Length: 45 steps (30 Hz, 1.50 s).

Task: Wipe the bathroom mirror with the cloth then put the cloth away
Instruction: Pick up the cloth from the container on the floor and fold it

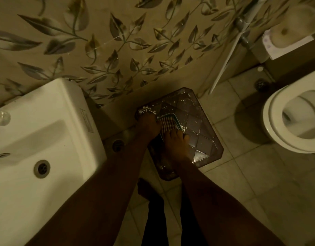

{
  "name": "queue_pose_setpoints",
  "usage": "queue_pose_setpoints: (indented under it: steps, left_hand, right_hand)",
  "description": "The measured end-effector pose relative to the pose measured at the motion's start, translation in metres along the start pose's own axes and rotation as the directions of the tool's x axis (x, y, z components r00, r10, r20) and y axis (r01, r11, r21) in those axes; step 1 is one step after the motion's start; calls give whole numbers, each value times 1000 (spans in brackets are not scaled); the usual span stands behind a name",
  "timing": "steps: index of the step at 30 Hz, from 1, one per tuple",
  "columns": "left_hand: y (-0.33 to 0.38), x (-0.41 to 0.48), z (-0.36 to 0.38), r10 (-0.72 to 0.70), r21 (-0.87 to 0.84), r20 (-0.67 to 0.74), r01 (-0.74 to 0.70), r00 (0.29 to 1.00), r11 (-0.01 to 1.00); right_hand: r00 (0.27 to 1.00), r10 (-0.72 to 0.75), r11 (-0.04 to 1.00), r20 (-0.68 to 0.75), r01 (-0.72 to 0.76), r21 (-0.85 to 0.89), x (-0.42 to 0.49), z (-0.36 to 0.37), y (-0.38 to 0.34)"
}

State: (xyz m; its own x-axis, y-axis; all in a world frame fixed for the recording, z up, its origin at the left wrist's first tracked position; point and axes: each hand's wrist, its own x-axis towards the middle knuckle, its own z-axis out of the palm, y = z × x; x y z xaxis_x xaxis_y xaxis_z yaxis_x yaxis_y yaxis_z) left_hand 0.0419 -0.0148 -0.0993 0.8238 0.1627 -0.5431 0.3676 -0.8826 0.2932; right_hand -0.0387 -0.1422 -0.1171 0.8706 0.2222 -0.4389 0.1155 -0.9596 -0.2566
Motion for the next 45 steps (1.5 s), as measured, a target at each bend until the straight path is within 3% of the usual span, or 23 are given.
queue_pose_setpoints:
  steps: [6,11,18,20,22,24,27,29,32,34,37,41,43,45]
  left_hand:
    - [3,-4,-9,-44,-187,-17,40,999,982]
    - [2,-3,-14,-65,-203,15,66,998,977]
    - [1,-8,-15,-96,-213,39,102,995,972]
    - [0,-12,-17,-136,-262,28,138,990,955]
    - [2,-20,-21,-219,-389,21,210,976,897]
    - [9,-33,-29,-305,-570,63,286,950,770]
    - [21,-60,-47,-355,-782,130,316,926,537]
    - [35,-81,-61,-327,-903,223,321,918,286]
    - [60,-110,-94,-100,-931,339,318,935,-177]
    - [73,-124,-127,-1,-884,325,304,946,-355]
    - [84,-149,-192,83,-890,218,232,973,-392]
    - [97,-182,-281,175,-921,20,87,984,-381]
    - [100,-200,-322,143,-939,-131,-77,981,-335]
    - [100,-221,-357,113,-938,-281,-248,953,-245]
  right_hand:
    - [998,35,989,48,-41,142,6,-3,4]
    - [996,6,982,93,-23,186,13,-6,9]
    - [994,110,950,1,-105,295,12,-24,12]
    - [985,170,907,-40,-141,397,10,-37,11]
    - [971,228,832,-65,-160,531,4,-56,8]
    - [964,254,721,-79,-134,680,-3,-76,3]
    - [955,278,428,-100,-30,904,-17,-111,-8]
    - [957,282,228,-74,8,974,-25,-135,-14]
    - [969,249,-73,1,18,997,-37,-176,-27]
    - [976,216,-249,42,14,968,-45,-203,-38]
    - [991,131,-415,20,37,909,-63,-256,-57]
    - [993,36,-510,-108,111,853,-88,-331,-85]
    - [980,26,-512,-196,181,840,-100,-369,-106]
    - [960,17,-432,-279,258,864,-113,-403,-129]
